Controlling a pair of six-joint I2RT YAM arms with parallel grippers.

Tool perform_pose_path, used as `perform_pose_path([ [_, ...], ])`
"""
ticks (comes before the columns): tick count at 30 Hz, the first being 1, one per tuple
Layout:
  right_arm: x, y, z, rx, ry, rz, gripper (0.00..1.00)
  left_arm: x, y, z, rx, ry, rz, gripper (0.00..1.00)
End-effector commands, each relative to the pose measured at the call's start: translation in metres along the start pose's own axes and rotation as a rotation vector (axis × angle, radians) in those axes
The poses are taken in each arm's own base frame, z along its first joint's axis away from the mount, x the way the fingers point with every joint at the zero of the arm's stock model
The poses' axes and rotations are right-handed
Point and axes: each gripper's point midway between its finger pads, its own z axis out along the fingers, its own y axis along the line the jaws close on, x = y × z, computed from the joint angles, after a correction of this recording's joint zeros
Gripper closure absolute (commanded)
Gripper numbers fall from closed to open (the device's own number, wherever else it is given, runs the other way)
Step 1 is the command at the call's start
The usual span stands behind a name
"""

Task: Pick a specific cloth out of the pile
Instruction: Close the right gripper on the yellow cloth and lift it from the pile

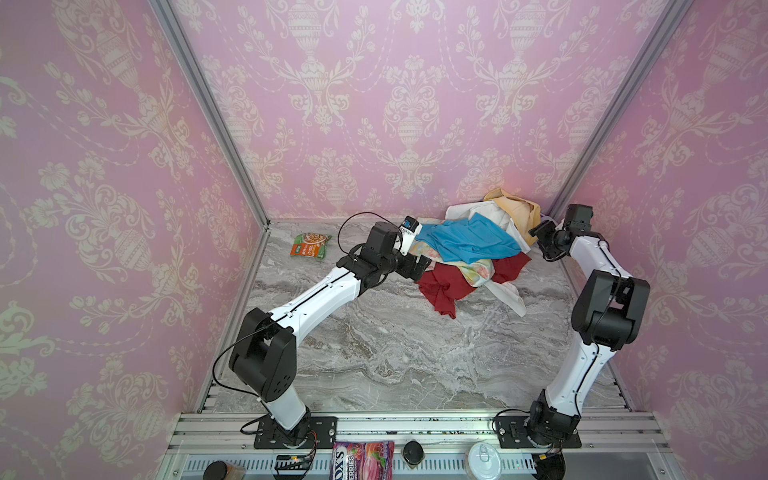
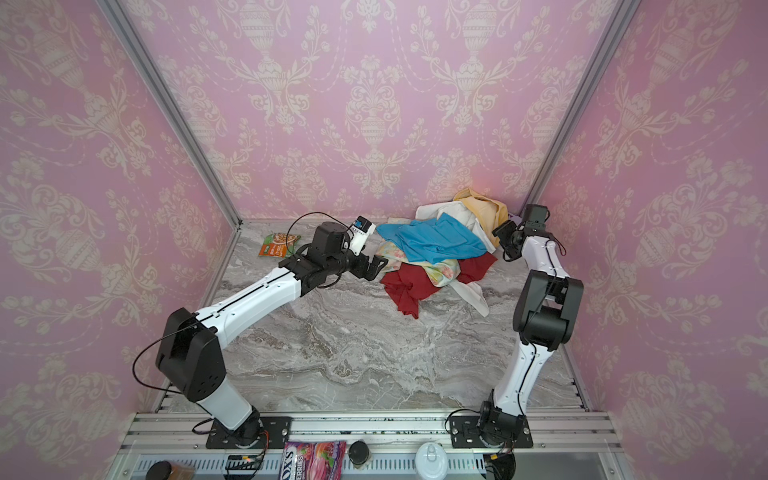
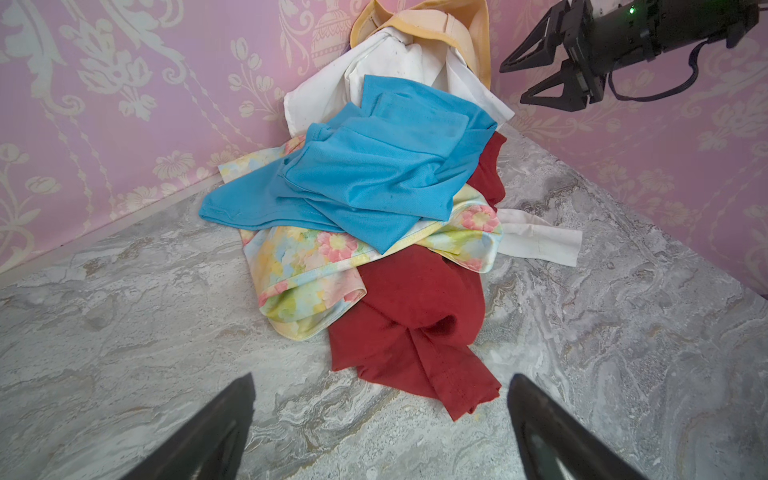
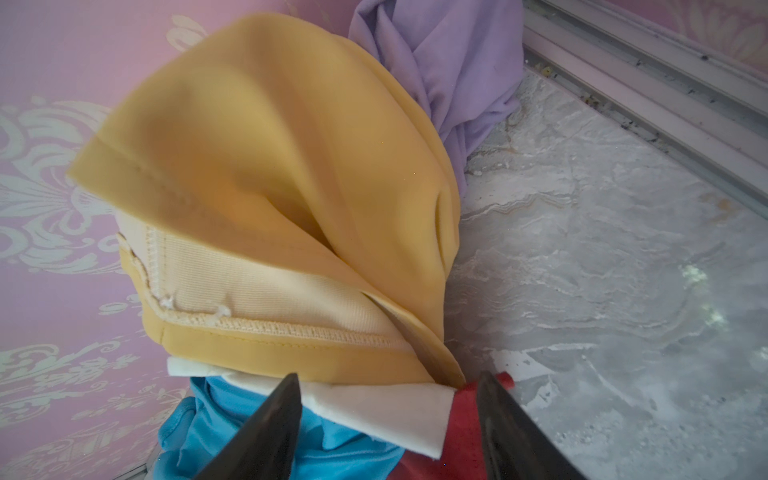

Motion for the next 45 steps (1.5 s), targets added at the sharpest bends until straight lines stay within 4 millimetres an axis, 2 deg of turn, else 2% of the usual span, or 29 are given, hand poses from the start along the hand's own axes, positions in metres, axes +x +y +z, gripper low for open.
perform_pose_path([
  [1,-0.009,0.003,0.008,-0.018,-0.015,-0.066,0.32,-0.01,-0.003,0.004,0.002,-0.004,0.028,0.03],
  [8,-0.006,-0.001,0.027,-0.042,-0.004,-0.136,0.28,-0.011,0.002,0.02,0.009,0.014,0.033,0.02],
  [12,-0.006,-0.001,0.04,-0.063,-0.002,-0.152,0.28,-0.018,0.007,0.026,0.008,0.008,0.03,0.02],
  [22,-0.012,0.011,0.071,-0.16,0.0,-0.13,0.28,-0.029,0.028,0.045,0.009,0.005,-0.002,0.02],
  [27,-0.006,0.016,0.092,-0.19,0.041,-0.105,0.36,-0.029,0.038,0.051,0.009,0.015,-0.026,0.02],
  [30,-0.011,0.023,0.093,-0.211,0.028,-0.118,0.51,-0.029,0.043,0.053,0.005,0.02,-0.032,0.02],
  [32,-0.017,0.03,0.09,-0.237,0.004,-0.131,0.69,-0.031,0.046,0.053,0.003,0.019,-0.035,0.02],
  [35,-0.034,0.05,0.071,-0.291,-0.066,-0.158,0.97,-0.032,0.049,0.052,0.0,0.019,-0.04,0.02],
  [36,-0.041,0.058,0.062,-0.303,-0.1,-0.163,1.0,-0.033,0.05,0.051,-0.002,0.017,-0.042,0.02],
  [41,-0.068,0.091,0.02,-0.372,-0.215,-0.179,1.0,-0.034,0.054,0.051,-0.007,0.011,-0.054,0.02],
  [45,-0.078,0.112,-0.006,-0.407,-0.279,-0.186,1.0,-0.033,0.053,0.054,0.001,0.011,-0.061,0.02],
])
